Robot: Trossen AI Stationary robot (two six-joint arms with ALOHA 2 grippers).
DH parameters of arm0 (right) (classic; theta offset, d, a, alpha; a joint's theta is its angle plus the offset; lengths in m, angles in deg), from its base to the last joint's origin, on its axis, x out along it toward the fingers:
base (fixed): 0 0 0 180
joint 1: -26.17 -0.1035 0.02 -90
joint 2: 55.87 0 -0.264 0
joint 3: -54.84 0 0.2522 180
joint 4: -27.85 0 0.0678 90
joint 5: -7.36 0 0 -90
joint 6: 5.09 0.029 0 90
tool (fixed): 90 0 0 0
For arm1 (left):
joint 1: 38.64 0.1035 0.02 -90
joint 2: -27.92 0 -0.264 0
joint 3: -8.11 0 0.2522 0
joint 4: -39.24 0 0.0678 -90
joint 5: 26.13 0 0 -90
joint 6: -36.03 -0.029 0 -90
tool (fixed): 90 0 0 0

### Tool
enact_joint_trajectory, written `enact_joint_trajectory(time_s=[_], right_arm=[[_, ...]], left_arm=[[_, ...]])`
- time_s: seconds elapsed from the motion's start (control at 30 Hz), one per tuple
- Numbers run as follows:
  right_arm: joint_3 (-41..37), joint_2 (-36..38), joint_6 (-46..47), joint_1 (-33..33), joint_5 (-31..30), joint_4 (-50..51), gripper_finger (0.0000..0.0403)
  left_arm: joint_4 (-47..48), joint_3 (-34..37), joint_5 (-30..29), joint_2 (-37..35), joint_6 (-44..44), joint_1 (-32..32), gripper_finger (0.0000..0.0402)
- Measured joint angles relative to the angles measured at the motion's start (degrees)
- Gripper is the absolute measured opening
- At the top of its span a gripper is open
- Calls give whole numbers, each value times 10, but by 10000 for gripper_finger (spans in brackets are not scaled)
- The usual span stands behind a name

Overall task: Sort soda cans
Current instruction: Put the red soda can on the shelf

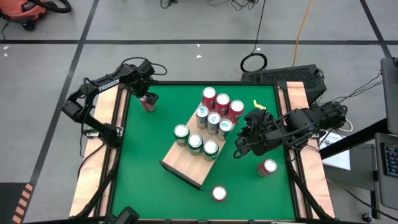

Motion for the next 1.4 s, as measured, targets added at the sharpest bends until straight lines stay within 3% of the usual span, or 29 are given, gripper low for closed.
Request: enact_joint_trajectory(time_s=[0.13,0.33,0.5,0.63,0.9,1.13,1.4], right_arm=[[0,0,-20,0,-3,-13,130],[0,0,-23,0,-45,-68,130],[0,-1,-66,9,-30,-162,130],[0,-1,-174,17,-47,-249,130],[0,-9,-362,52,-61,-328,130],[0,-37,-530,72,-56,-376,149],[0,-64,-705,70,-50,-539,281]], left_arm=[[17,-5,26,-1,1,1,279],[71,-28,118,-35,35,-1,279],[117,-62,163,-98,102,-5,285],[106,-93,192,-166,197,-6,288],[-32,-112,263,-302,438,-49,290],[-137,-112,252,-370,590,-139,291],[-253,-112,151,-381,681,-274,292]])
